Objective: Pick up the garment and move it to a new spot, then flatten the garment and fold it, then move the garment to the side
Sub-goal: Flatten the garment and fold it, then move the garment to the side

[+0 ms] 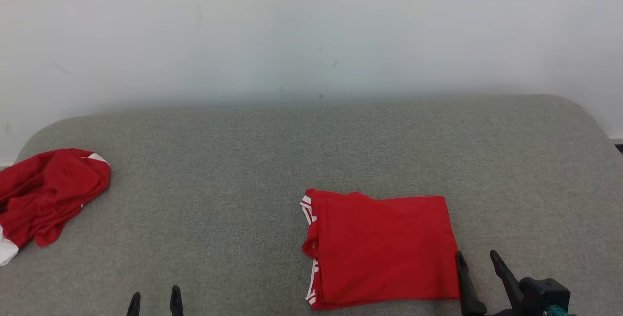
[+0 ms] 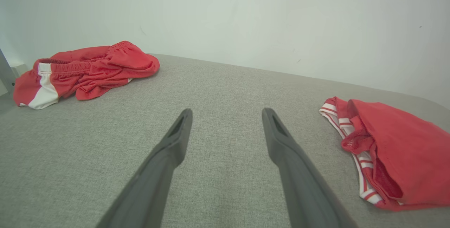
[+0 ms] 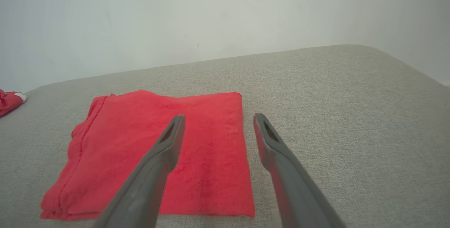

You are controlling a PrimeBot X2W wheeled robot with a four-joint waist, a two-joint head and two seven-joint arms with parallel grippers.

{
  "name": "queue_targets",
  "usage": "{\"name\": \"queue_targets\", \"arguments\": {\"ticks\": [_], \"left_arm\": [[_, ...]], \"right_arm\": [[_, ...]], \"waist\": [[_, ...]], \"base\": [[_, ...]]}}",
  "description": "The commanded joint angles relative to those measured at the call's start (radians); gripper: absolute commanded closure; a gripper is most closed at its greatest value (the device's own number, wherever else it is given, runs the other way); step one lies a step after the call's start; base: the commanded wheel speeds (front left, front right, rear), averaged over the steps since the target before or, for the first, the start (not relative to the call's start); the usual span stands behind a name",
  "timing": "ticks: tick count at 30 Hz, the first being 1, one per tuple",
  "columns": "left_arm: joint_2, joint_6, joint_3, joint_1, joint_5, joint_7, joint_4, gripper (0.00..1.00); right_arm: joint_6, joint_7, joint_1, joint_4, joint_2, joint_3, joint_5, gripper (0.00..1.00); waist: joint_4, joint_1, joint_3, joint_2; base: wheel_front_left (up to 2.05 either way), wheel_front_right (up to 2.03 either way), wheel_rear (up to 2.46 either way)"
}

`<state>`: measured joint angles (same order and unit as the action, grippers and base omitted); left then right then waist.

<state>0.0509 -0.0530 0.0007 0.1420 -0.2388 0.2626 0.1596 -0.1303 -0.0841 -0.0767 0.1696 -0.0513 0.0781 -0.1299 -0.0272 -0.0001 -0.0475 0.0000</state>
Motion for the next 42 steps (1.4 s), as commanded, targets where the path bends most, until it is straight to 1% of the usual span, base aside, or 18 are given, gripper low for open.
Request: {"name": "queue_targets", "arguments": {"ticks": [1,9,17,23,29,32,33,35,37,40,42], "left_arm": [[-0.001,-0.002,-0.002,-0.001,0.005,0.003,0.005,0.0],[-0.001,0.009,0.008,0.001,0.004,0.003,0.02,0.0],[-0.001,0.003,0.019,-0.012,0.012,0.003,0.03,0.0],[-0.001,0.009,0.003,-0.011,-0.006,0.003,0.02,0.0],[-0.001,0.017,-0.014,-0.002,-0.013,0.003,0.005,0.0],[-0.001,0.018,-0.015,-0.002,-0.016,0.003,0.0,0.0],[-0.001,0.018,-0.014,-0.002,-0.016,0.003,-0.001,0.0],[-0.001,0.018,-0.01,-0.001,-0.016,0.003,-0.004,0.0],[-0.001,0.016,-0.008,0.002,-0.016,0.003,-0.007,0.0],[-0.001,0.011,-0.01,0.005,-0.013,0.003,-0.008,0.0],[-0.001,0.009,-0.016,0.001,-0.008,0.003,-0.008,0.0]], "right_arm": [[0.0,-0.008,0.005,0.004,0.002,0.006,0.001,0.0],[0.0,-0.007,0.012,0.02,0.002,-0.003,-0.01,0.0],[0.0,-0.009,0.013,0.034,0.002,-0.013,-0.029,0.0],[0.0,-0.006,0.032,0.043,0.002,-0.021,-0.031,0.0],[0.0,0.014,0.054,-0.004,0.0,-0.027,0.008,0.0],[0.0,0.051,0.063,-0.036,-0.016,-0.022,0.015,0.0],[0.0,0.08,0.066,-0.044,-0.02,-0.017,0.01,0.0],[0.0,0.182,0.079,-0.045,-0.041,-0.018,0.003,0.0],[0.0,0.333,0.107,-0.028,-0.056,0.009,-0.013,0.0],[-0.001,0.605,0.168,0.007,-0.074,0.053,-0.027,0.0],[0.0,0.735,0.227,0.03,-0.085,0.097,-0.021,0.0]], "waist": [[0.001,0.0001,0.001,0.0],[-0.01,0.0001,0.006,0.0],[-0.017,0.0001,0.009,0.0],[-0.021,0.0001,0.013,0.0],[-0.019,0.0001,0.017,0.0],[-0.016,0.0001,0.017,0.0],[-0.016,0.0001,0.017,0.0],[-0.017,0.0001,0.019,0.0],[-0.022,0.0001,0.023,0.0],[-0.024,0.0001,0.029,0.0],[-0.018,0.0001,0.036,0.0]], "base": [[0.0,0.0,0.0],[0.0,0.0,0.0],[0.0,0.0,0.0],[0.0,0.0,0.0],[0.0,0.0,0.0],[0.0,0.0,0.0],[0.0,0.0,0.0],[0.0,0.0,0.0],[0.0,0.0,0.0],[0.0,0.0,0.0],[0.0,0.0,0.0]]}}
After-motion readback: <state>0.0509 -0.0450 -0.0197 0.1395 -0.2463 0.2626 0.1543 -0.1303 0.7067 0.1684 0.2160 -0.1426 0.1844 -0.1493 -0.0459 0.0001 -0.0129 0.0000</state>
